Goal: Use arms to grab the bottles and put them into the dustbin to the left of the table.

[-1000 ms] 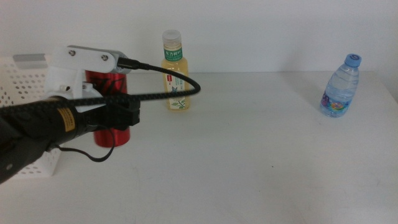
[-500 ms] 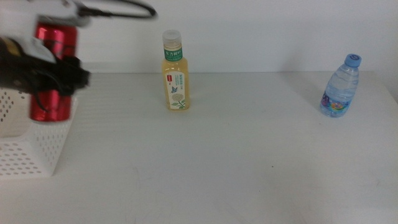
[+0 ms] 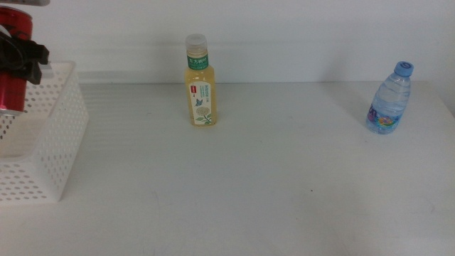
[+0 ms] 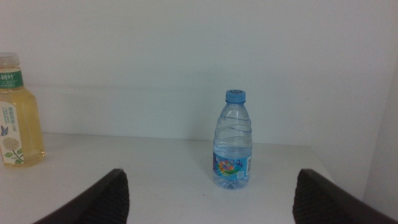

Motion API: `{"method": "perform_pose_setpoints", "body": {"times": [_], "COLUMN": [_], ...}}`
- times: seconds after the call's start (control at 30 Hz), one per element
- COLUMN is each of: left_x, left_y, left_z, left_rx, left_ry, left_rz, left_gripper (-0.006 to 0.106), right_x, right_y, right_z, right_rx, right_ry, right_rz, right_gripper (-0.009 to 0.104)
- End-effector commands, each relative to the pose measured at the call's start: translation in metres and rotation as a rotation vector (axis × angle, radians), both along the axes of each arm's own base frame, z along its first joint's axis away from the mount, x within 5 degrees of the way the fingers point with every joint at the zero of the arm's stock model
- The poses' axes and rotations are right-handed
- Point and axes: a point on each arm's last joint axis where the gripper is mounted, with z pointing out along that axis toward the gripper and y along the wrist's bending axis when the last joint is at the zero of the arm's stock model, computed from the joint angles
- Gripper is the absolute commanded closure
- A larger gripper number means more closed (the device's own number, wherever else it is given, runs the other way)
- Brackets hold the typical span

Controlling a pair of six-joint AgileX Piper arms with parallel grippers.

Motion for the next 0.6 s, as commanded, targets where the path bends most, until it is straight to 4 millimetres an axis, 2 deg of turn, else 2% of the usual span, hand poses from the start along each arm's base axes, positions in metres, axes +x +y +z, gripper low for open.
{"method": "perform_pose_setpoints", "body": {"times": [0.0,0.3,0.43,0.57], "left_x": [0.007,0.042,0.053,0.062], "left_y": [0.011,0.049,0.063,0.068], "left_z": [0.026,0.001,-0.02,-0.04], "left_rx": [0.025,-0.024,-0.045,-0.05], "left_ry": [-0.12,0.006,0.053,0.101], "left_rz": [0.008,0.023,0.043,0.043], "left_gripper": [0.105,0.105,0.105,0.105], "right_x": [-0.004,-0.004,-0.004,-0.004], "right_y": [0.0,0.0,0.0,0.0], "right_z": [0.011,0.011,0.011,0.011], "right_rx": [-0.011,-0.011,-0.011,-0.011], "right_ry": [-0.114,-0.114,-0.114,-0.114], "right_rz": [-0.007,-0.007,-0.007,-0.007], "right_gripper": [0.018,0.018,0.018,0.018]}}
